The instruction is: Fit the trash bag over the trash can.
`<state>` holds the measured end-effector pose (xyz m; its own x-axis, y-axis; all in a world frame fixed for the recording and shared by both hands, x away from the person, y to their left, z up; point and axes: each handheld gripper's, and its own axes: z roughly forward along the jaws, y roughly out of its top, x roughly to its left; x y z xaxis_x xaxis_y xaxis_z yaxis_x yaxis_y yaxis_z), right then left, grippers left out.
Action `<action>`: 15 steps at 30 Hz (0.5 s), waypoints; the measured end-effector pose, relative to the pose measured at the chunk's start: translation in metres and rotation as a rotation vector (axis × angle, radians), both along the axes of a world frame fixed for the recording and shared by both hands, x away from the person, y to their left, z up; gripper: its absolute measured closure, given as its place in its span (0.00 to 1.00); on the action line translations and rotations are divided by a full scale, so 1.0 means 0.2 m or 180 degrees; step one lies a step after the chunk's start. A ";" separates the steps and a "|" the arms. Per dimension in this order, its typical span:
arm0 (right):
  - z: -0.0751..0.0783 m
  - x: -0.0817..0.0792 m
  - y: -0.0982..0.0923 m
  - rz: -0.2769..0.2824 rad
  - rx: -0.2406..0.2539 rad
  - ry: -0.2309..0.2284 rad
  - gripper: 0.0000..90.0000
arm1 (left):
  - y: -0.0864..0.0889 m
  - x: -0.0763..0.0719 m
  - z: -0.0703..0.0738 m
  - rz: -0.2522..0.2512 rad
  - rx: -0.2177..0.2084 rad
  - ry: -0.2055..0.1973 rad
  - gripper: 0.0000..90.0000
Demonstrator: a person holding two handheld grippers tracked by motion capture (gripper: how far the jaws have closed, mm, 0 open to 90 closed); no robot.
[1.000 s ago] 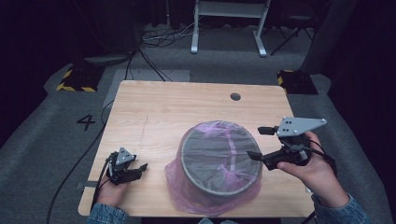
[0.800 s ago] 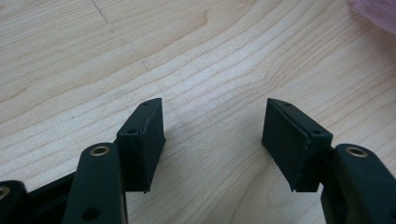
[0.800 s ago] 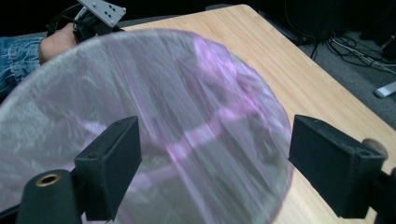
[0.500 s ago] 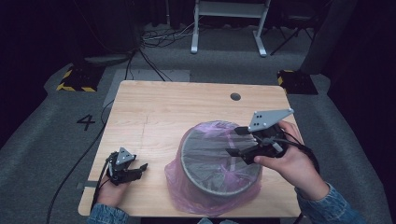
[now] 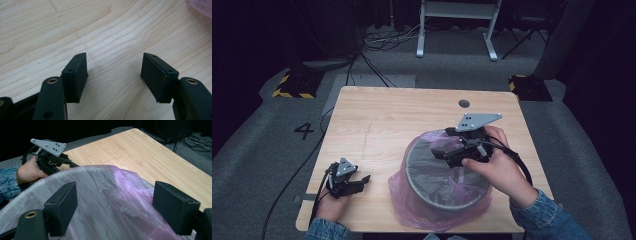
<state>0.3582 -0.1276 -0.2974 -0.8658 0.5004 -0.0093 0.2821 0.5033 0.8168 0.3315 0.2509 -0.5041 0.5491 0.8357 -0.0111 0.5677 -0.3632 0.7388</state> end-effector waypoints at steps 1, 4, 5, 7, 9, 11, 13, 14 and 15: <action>-0.01 0.00 0.01 -0.0006 0.0000 0.0010 0.23 | 0.00 0.00 0.00 -0.0001 -0.0002 -0.0001 0.42; -0.06 0.01 0.06 -0.0007 -0.0040 0.0044 0.23 | 0.00 0.00 0.00 0.0000 -0.0001 -0.0002 0.42; -0.08 0.02 0.07 -0.0004 -0.0072 0.0049 0.23 | 0.00 0.00 0.00 0.0000 0.0000 -0.0001 0.42; -0.11 0.03 0.09 -0.0009 -0.0122 0.0074 0.23 | 0.00 0.00 0.00 0.0000 -0.0001 0.0000 0.42; -0.14 0.04 0.11 0.0007 -0.0194 0.0088 0.23 | 0.00 0.00 0.00 -0.0005 0.0003 0.0007 0.42; -0.17 0.05 0.12 -0.0034 -0.0171 0.0151 0.23 | 0.00 0.00 0.00 -0.0009 -0.0003 0.0004 0.42; -0.20 0.06 0.12 -0.0030 -0.0197 0.0211 0.22 | 0.00 0.00 0.00 -0.0011 0.0003 0.0000 0.42; -0.21 0.06 0.13 -0.0041 -0.0207 0.0237 0.22 | 0.00 0.00 0.00 -0.0013 0.0003 0.0001 0.42; -0.23 0.06 0.13 -0.0043 -0.0228 0.0247 0.23 | 0.00 0.00 0.00 -0.0012 0.0003 0.0000 0.42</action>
